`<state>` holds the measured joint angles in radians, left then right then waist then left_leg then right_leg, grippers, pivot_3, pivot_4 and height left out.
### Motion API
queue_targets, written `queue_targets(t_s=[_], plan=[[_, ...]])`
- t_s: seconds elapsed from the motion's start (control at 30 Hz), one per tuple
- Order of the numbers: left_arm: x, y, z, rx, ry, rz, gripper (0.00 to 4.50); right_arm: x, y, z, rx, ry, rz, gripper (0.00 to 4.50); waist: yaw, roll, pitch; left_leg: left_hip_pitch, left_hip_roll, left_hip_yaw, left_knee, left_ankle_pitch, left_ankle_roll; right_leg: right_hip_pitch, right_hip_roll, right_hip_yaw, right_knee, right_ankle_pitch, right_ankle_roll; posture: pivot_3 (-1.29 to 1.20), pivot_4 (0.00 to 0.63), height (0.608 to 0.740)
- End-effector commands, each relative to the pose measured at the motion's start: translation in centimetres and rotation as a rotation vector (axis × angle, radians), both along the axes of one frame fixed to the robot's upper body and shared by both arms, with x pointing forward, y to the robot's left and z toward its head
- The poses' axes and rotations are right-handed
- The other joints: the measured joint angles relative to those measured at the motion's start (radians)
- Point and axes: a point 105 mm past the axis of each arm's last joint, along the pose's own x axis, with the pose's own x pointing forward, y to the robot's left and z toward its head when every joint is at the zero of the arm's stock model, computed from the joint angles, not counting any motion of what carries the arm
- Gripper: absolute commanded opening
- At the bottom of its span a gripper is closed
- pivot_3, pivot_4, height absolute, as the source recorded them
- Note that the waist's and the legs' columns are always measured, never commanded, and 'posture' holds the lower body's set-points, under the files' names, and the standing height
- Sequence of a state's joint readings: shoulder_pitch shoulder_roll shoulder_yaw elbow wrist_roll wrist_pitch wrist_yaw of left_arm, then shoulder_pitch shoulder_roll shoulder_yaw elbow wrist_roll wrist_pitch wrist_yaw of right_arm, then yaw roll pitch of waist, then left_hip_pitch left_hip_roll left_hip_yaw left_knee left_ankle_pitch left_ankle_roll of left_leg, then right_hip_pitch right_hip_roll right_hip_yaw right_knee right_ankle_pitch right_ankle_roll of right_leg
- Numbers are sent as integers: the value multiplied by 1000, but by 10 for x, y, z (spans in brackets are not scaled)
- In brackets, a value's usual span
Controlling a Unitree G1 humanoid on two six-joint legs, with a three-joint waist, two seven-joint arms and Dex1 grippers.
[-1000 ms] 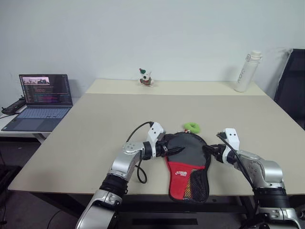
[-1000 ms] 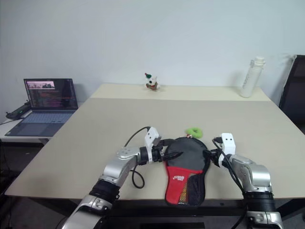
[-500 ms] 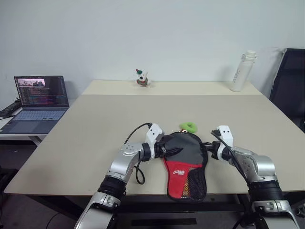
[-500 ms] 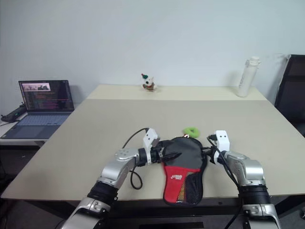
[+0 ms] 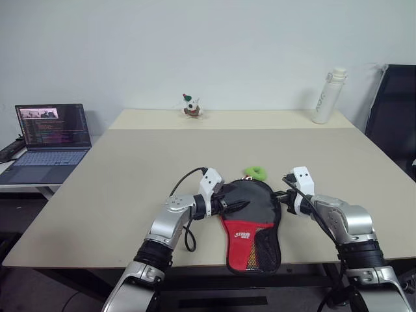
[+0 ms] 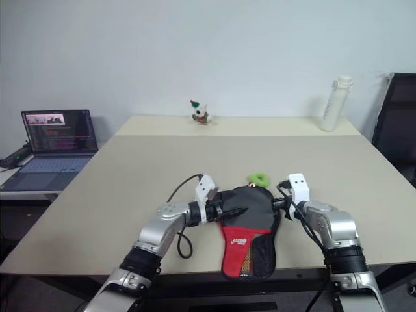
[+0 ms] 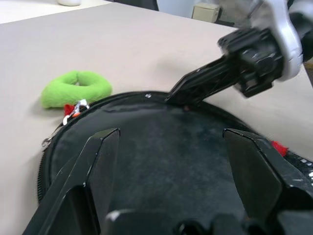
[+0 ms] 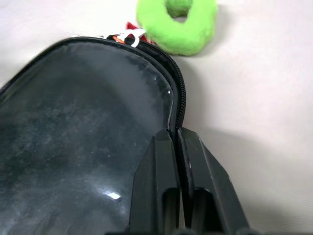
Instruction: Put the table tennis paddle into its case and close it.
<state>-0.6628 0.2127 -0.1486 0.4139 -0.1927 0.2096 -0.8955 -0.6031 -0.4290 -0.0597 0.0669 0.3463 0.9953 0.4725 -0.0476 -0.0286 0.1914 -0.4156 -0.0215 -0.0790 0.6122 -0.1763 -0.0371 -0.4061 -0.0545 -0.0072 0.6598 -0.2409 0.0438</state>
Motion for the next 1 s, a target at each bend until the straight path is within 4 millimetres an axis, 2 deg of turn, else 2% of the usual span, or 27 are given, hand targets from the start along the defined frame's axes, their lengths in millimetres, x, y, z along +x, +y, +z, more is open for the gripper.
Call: queue_targets(t_s=[0.03,0.2,0.33,0.4,0.5,0.6,0.67,0.83,1.0], plan=[[4,-2,6,-6,-33,10,3667,-3,4,40,70,-78,50,1345,1,0,0,0,0,0,0,0,0,0,0,0,-1,0,0,0,150,740],[5,-1,2,2,-25,15,3667,15,12,63,141,-106,31,3098,1,0,0,0,0,0,0,0,0,0,0,0,-1,0,0,0,150,740],[5,1,0,10,-24,19,3667,42,20,58,118,-118,-13,4460,3,0,0,0,0,0,-1,0,0,0,0,-1,-1,0,0,0,150,740],[4,1,-1,12,-24,20,3667,54,21,54,98,-132,-44,4460,8,0,0,0,0,0,-1,0,0,0,0,-1,-1,0,0,0,150,740],[4,1,-1,22,-32,23,3667,79,22,36,15,-145,-130,4460,9,0,0,0,-1,1,-1,0,0,0,0,0,-1,0,0,0,150,740],[3,0,0,27,-38,22,3667,92,24,26,-14,-160,-198,4460,9,1,1,0,-1,1,-2,0,0,0,0,0,-1,0,0,0,150,740],[1,0,-1,37,-46,19,3667,97,27,21,-33,-170,-235,4460,8,1,1,0,-1,1,-2,0,0,-1,0,0,-1,3,-5,0,150,740],[-2,0,0,48,-55,17,3667,98,37,7,-73,-157,-266,4460,8,1,1,0,-1,1,-3,0,0,-1,0,0,-1,3,-5,0,150,740],[-4,1,-1,55,-56,20,3667,98,41,4,-59,-143,-284,4460,7,1,1,1,0,1,-3,0,0,-1,0,0,0,3,-5,0,150,740]])
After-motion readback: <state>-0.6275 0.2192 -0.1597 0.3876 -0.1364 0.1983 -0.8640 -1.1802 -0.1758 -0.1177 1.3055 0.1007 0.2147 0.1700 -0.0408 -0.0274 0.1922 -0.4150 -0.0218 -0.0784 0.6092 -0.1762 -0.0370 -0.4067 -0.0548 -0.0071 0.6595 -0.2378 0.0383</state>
